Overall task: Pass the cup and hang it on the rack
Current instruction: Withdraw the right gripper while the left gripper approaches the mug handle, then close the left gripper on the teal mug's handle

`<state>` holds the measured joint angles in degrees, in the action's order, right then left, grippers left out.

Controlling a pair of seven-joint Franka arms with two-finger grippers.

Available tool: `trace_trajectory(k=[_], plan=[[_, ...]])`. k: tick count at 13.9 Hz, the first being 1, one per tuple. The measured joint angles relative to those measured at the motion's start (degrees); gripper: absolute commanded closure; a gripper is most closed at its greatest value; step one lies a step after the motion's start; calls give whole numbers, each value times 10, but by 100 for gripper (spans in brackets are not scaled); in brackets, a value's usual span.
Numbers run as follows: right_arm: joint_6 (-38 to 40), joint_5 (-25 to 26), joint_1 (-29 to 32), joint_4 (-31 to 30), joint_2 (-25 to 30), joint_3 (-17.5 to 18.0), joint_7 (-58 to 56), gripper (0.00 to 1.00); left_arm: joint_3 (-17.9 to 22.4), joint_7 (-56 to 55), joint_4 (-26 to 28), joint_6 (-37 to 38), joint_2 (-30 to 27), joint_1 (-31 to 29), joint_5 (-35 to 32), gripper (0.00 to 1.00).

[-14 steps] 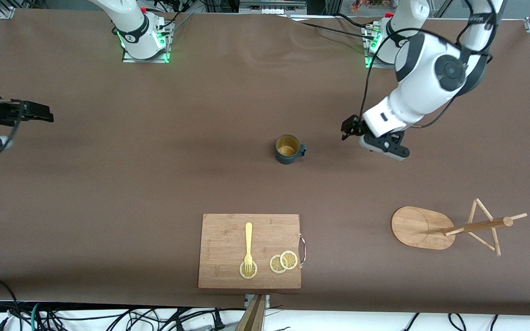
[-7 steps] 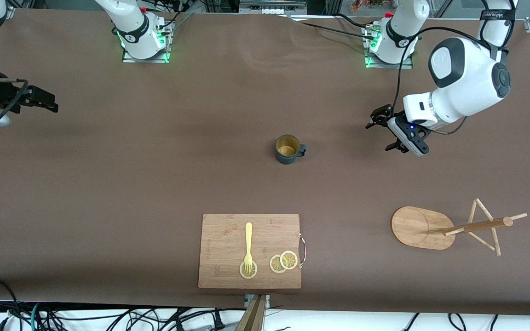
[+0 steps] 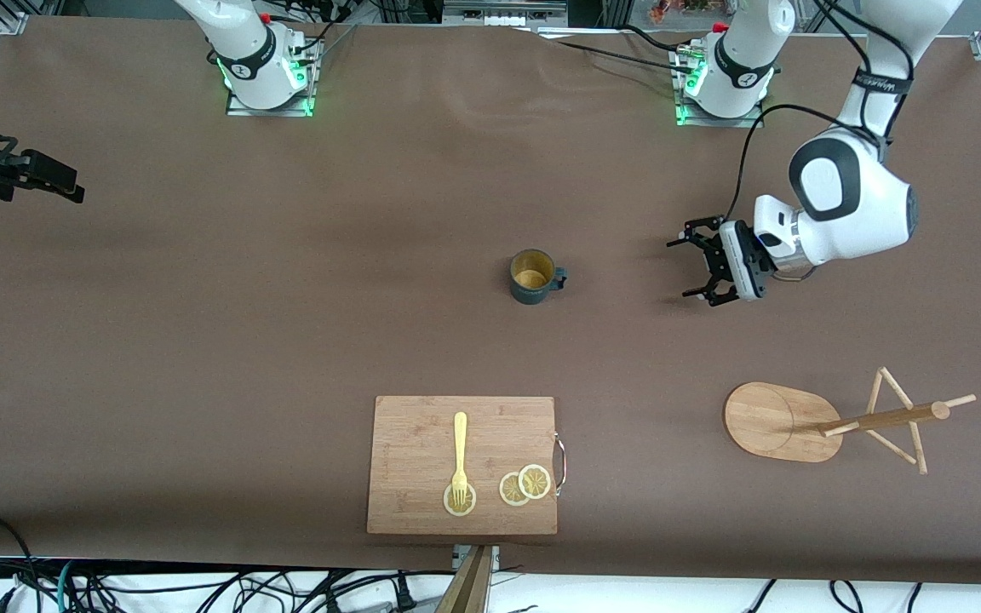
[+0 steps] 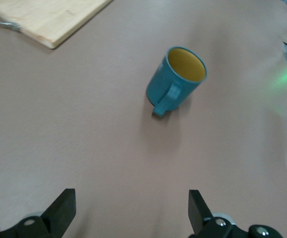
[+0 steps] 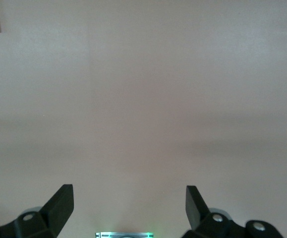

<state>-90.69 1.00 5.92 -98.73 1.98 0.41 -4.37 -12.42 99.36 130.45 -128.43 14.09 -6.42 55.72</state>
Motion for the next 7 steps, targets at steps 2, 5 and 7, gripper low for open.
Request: trace_trajectory(k=[2,5,7], plan=[[0,0,-2,1,0,-1,2,0,-15,106,-1,-1,40,-8,52,0],[-13,0,-8,1,-3,-1,14,0,-30,268,-3,-2,101,-17,130,0],[-32,0,-10,2,-6,-1,16,0,-56,347,-4,-2,137,-32,173,0]])
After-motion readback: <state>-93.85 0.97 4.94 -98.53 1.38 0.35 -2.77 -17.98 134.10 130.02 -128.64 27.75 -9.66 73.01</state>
